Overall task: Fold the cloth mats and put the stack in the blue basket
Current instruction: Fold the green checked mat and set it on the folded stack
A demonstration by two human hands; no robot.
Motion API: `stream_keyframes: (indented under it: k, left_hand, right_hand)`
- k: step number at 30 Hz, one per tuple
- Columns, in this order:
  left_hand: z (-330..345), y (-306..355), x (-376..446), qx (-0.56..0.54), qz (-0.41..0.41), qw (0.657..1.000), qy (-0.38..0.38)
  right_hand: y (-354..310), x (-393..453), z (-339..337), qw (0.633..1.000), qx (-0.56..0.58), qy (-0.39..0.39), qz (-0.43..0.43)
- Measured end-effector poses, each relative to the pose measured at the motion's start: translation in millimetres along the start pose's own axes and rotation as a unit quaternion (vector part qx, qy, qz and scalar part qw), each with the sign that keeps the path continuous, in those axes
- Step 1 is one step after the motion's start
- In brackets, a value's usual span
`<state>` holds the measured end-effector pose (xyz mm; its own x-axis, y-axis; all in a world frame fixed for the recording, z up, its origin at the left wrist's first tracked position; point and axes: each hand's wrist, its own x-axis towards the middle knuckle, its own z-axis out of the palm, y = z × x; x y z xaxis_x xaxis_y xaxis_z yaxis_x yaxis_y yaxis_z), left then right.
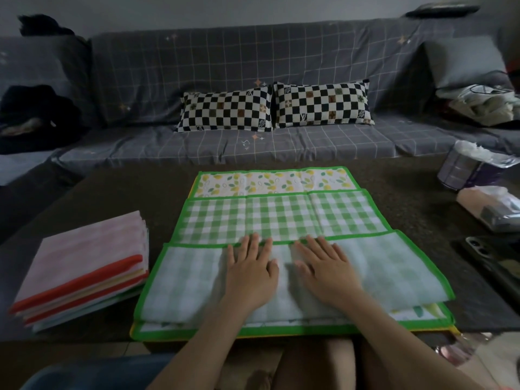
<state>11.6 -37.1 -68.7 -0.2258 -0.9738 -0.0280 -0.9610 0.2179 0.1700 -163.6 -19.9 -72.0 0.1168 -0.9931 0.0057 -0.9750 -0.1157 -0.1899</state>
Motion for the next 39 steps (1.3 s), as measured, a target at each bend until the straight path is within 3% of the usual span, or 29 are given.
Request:
stream_keyframes:
  k: [11,25,33,39]
  left_hand:
    - [-2.5,-0.2,-2.0,0.001,0.001,1.0,-0.017]
    - [-1.7,0.7,-2.6,-0.002,0.003,1.0,-0.012]
    - [-2.7,0.5,-2.4,-0.004,0.005,1.0,-0.012]
    - [-3.1,-2.3,-2.1,-0.004,0.013,1.0,-0.013]
  right_hand:
    - [76.8,-14.4,-19.8,0.988,-0.018,-0.002,0.153]
    - [81.2,-15.5,-30.2,0.984,-0.02,-0.027,0.175]
    - [8.8,5.3,-19.8,0.998,0.03,-0.02,0.057]
    - [-8.8,4.8,-4.9,0.999,-0.001,-0.018,0.035]
